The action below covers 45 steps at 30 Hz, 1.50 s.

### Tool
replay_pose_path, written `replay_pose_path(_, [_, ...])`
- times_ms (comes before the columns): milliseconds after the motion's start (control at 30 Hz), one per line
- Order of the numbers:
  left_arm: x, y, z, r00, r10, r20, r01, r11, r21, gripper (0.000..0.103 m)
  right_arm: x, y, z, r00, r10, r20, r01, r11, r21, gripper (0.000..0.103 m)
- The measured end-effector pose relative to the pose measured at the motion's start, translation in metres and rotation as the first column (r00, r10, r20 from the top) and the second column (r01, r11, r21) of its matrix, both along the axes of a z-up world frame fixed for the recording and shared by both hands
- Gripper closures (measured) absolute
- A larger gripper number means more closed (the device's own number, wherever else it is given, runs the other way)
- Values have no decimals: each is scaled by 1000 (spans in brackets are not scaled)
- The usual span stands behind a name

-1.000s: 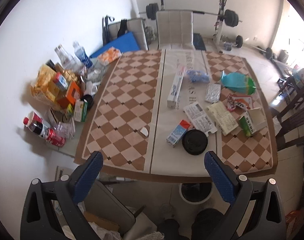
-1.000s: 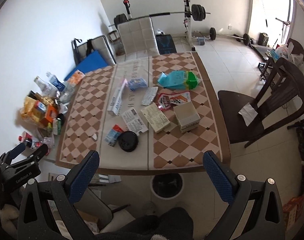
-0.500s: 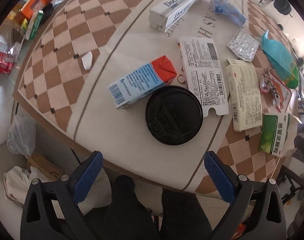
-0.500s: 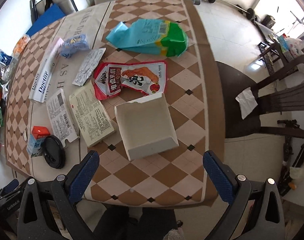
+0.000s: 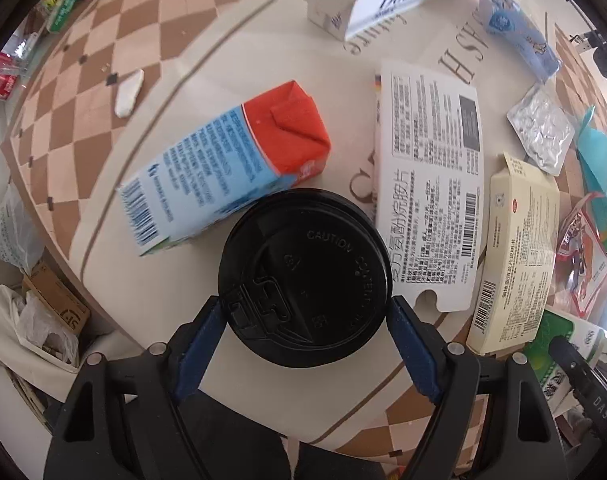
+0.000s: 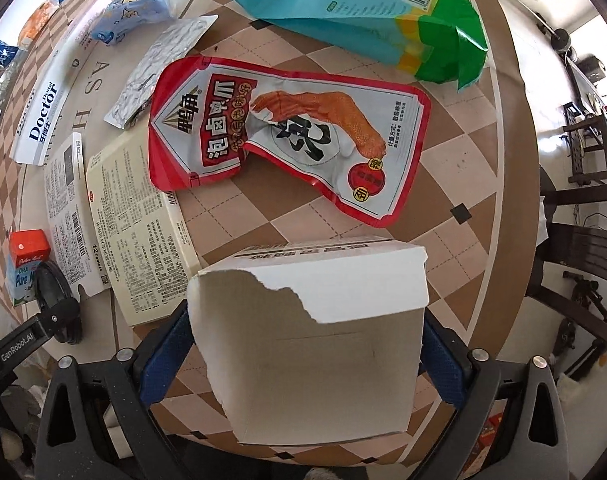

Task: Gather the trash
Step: 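Grasp the black cup lid with the left tool while the right tool grasps the white paper box, then carry lid and box to the white bin and open both tools to drop them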

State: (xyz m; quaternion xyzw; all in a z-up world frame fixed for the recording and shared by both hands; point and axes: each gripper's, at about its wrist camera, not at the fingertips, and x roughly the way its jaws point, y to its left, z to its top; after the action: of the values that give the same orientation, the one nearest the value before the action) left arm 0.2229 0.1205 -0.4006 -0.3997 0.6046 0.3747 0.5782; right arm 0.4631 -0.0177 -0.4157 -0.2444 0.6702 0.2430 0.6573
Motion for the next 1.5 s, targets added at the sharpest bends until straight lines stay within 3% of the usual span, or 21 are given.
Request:
replay_pose_path(33, [-1,-2,4,1000,-9,-2,9,1000,16,23,1,-1,0,1000,1,2,-1,1000,4,24])
replay_pose_path(333, [-13,-30,61,989,-146,-35,150,967,207,23,-8,-34,27,999,-16,29,14,997,80,28])
replay_pose_path(600, [-46,-79,102,976,-214,29,195,932,306,23,-54,-47,54,996,-34,78,23,990,141,30])
replay_pose_path(833, [-97,-108,116,957,-275,93,224,904,365,23,-111,-78,80,997,-75,36,64,965,254,30])
replay_pose_path(867, [-87,-101,99,955,-279,102,225,903,366,23,-122,-81,84,997,-73,35,61,962,267,30])
replay_pose_path(1000, [-112,-107,81,950,-284,129,227,913,339,23,-171,-108,90,998,-53,20,44,952,302,30])
replay_pose_path(1167, [-154,-130,41,961,-246,128,212,949,233,23,-226,-149,63,999,-5,-40,16,961,278,30])
replay_pose_path(1300, [-172,-135,-19,975,-178,132,164,980,115,23,-261,-172,8,996,45,-78,-29,979,201,30])
replay_pose_path(1500, [-168,-124,-138,980,-117,159,125,991,-39,22,-281,-178,-122,991,36,-131,-22,994,108,30])
